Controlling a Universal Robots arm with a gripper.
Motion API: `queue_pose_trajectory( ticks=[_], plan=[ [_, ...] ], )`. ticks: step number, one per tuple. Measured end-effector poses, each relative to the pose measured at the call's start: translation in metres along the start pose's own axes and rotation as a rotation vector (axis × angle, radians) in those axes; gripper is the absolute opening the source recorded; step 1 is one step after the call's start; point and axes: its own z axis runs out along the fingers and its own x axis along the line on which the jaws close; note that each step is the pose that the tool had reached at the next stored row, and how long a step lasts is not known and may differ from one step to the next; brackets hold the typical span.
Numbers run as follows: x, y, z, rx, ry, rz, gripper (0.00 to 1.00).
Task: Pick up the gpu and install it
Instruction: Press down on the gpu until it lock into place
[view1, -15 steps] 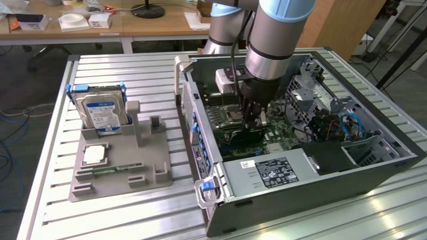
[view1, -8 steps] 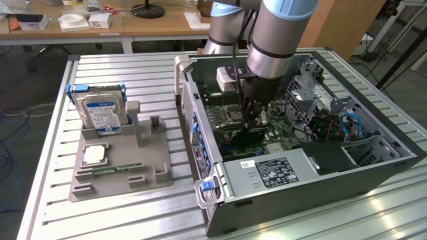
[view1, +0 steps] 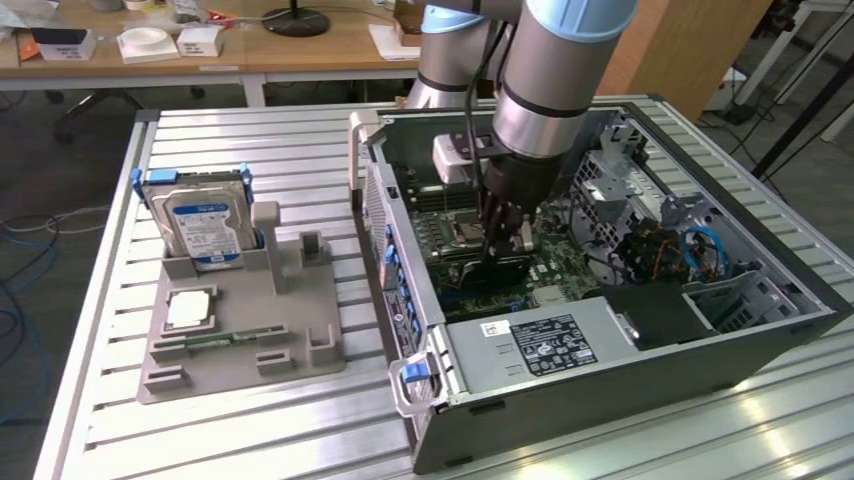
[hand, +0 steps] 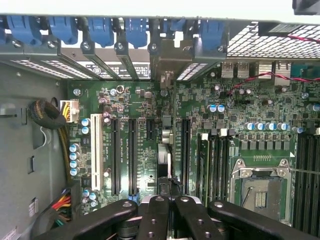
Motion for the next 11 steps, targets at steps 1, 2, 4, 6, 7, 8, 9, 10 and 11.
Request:
queue_pose_trajectory(
  ticks=[1, 2, 4, 6, 7, 8, 9, 10, 11],
  plan=[
    [0.0000, 0.0000, 0.0009, 0.0000, -0.0001, 0.000, 0.11],
    [0.0001, 0.0000, 0.0018, 0.0000, 0.0000, 0.000, 0.11],
    [0.0002, 0.0001, 0.0031, -0.0003, 0.0007, 0.000, 0.11],
    [0.0002, 0.0001, 0.0033, -0.0003, 0.0007, 0.000, 0.11],
    [0.0002, 0.0002, 0.0035, -0.0002, 0.0004, 0.000, 0.11],
    [0.0001, 0.0002, 0.0036, -0.0001, 0.0002, 0.000, 0.11],
    [0.0000, 0.0006, 0.0037, 0.0001, 0.0001, 0.000, 0.11],
    [0.0000, 0.0012, 0.0037, 0.0001, 0.0001, 0.000, 0.11],
    [-0.0001, 0.0015, 0.0037, 0.0000, 0.0000, 0.000, 0.11]
  ],
)
